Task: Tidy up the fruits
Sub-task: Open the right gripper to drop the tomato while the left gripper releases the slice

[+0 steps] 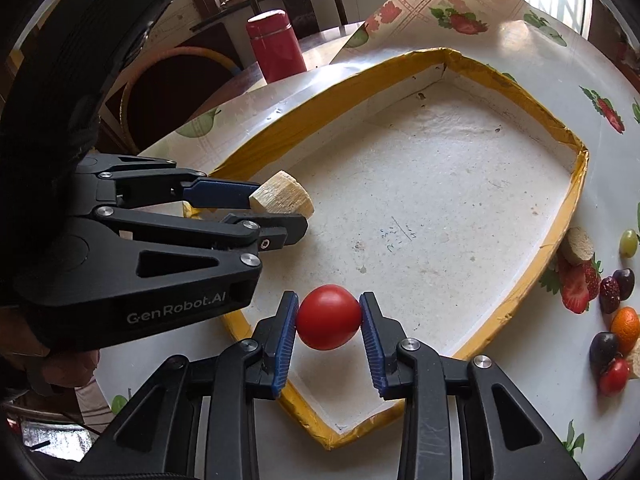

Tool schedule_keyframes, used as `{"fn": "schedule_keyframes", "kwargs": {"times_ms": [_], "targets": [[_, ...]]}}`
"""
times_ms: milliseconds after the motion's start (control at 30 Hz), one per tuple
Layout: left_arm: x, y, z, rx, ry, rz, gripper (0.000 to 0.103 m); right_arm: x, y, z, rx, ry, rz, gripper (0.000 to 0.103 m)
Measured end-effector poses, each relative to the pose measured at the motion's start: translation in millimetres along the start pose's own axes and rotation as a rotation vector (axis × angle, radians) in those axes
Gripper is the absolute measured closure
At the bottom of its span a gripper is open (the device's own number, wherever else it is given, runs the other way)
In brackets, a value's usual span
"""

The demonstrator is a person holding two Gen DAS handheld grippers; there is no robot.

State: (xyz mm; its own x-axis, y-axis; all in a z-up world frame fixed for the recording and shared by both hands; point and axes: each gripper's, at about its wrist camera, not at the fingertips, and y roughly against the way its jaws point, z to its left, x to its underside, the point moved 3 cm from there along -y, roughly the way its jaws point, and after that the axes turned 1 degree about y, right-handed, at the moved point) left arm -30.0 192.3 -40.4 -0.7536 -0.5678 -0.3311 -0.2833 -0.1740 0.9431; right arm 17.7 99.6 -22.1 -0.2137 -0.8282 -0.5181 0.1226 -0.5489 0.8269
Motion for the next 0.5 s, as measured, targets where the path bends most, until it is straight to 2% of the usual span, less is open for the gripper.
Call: {"fn": "schedule_keyframes", "kwargs": {"times_ms": [133,200,233,267,300,500], "targets": [[1.2,-5.5,4.9,0.013,0.031,0.026,0.06,3.9,-9.3,-3.1,0.001,0.008,0.04,0.07],[1.9,-2.7,6.0,0.013,0.035,0.02,0.06,5.2,-8.9,-4.4,0.006,0.011,0.037,0.066],[2.1,-0.2,6.2,0.012,0.038,0.016,0.056,5.7,-7.2,-5.0,0.017,0.015,0.033,0.061],[2.3,2.7,6.3,0.011,0.041,0.01,0.049,6.0,-4.2,-5.7,0.021,0.018,0.025,0.057],[2.5,6.0,6.0,0.011,0.044,0.001,0.047,6.2,-0.1,-6.1,0.017,0.017,0.011,0.057],[2.6,27.8,1.4,0.028,0.055,-0.043,0.046,9.6,35.5,-12.6,0.009,-0.004,-0.065,0.057]]}}
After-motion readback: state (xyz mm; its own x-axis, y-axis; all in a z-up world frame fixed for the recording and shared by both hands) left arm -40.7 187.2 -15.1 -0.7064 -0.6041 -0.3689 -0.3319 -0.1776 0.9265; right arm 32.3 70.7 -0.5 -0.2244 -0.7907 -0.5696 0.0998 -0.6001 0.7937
